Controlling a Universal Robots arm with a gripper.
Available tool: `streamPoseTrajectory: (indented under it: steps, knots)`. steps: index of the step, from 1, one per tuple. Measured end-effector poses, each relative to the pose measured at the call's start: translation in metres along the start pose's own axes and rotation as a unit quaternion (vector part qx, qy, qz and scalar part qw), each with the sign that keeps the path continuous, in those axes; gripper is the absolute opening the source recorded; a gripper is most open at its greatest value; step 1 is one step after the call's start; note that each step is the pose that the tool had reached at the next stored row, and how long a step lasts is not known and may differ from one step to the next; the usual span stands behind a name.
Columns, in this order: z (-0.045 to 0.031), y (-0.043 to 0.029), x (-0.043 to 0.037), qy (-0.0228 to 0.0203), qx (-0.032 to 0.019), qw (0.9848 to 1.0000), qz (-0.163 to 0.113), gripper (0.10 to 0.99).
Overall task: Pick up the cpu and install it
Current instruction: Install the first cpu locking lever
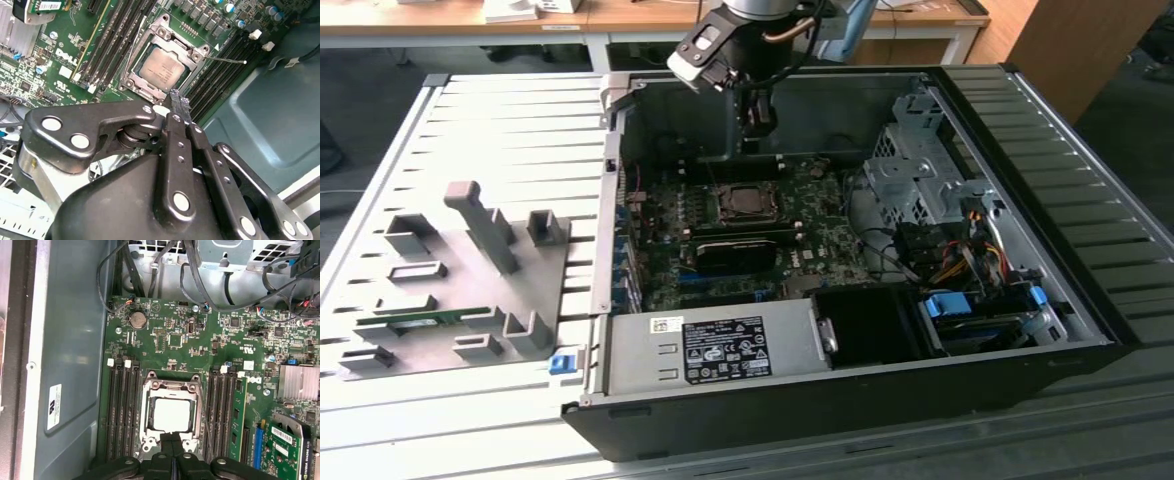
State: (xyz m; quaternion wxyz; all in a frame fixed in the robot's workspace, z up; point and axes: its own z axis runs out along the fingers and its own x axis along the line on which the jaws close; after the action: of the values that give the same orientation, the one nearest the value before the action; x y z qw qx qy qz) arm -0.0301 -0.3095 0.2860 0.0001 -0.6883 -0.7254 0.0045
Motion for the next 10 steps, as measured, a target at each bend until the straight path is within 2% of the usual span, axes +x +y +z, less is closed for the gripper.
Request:
streamPoseTrajectory:
  steps: [4,10]
  knots:
    - [0.0002,0.0000,0.0000,-0.0002,-0.0001,0.9998,-0.022,0.106]
    - [0.0003,0.0000,0.0000,-0.0004,-0.0004,0.9982,-0.060,0.106]
